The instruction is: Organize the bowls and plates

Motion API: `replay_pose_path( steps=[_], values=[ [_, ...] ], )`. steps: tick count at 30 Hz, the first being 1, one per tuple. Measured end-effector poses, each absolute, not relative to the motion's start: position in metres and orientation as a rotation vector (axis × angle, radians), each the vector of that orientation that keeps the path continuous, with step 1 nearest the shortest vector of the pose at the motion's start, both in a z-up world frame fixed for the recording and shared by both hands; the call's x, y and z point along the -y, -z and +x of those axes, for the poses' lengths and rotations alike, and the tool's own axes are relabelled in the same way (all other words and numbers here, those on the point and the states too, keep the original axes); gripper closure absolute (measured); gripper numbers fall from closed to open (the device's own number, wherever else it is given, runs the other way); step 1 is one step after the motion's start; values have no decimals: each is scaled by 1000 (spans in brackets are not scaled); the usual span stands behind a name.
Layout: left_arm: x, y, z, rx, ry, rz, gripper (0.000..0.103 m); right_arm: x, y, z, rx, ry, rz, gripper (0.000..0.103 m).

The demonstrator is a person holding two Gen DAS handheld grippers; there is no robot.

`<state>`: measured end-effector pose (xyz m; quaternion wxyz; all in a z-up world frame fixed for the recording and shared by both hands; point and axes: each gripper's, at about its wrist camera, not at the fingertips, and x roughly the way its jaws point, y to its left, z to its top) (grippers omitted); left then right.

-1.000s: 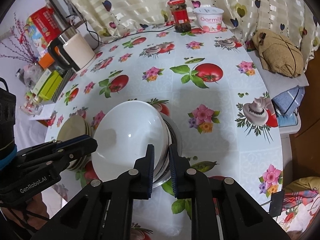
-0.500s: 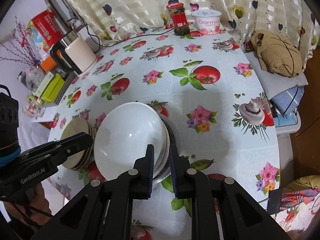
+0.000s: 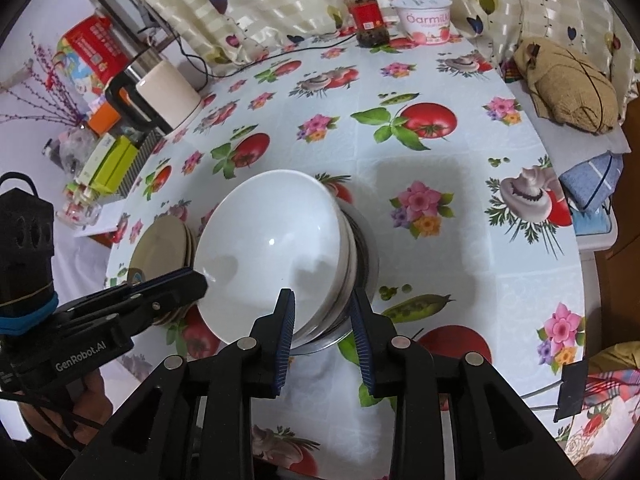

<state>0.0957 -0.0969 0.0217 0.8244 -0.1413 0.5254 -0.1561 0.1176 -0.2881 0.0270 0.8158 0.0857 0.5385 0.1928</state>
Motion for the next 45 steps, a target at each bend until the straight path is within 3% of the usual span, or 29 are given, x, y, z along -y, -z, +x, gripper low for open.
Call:
replay_pose_path(
  steps=[16,29,45],
  values=[
    [97,-23,102,-1106,331,-294,85,286,-28,124,-1140,-415,178,75],
    [69,-36,95,-996,244,-307,85,311,-44,119,-1060,-407,219,73],
    [50,5,107,-1090,275,-415,85,347,-10,130,-1107,-357,351,77]
  ],
)
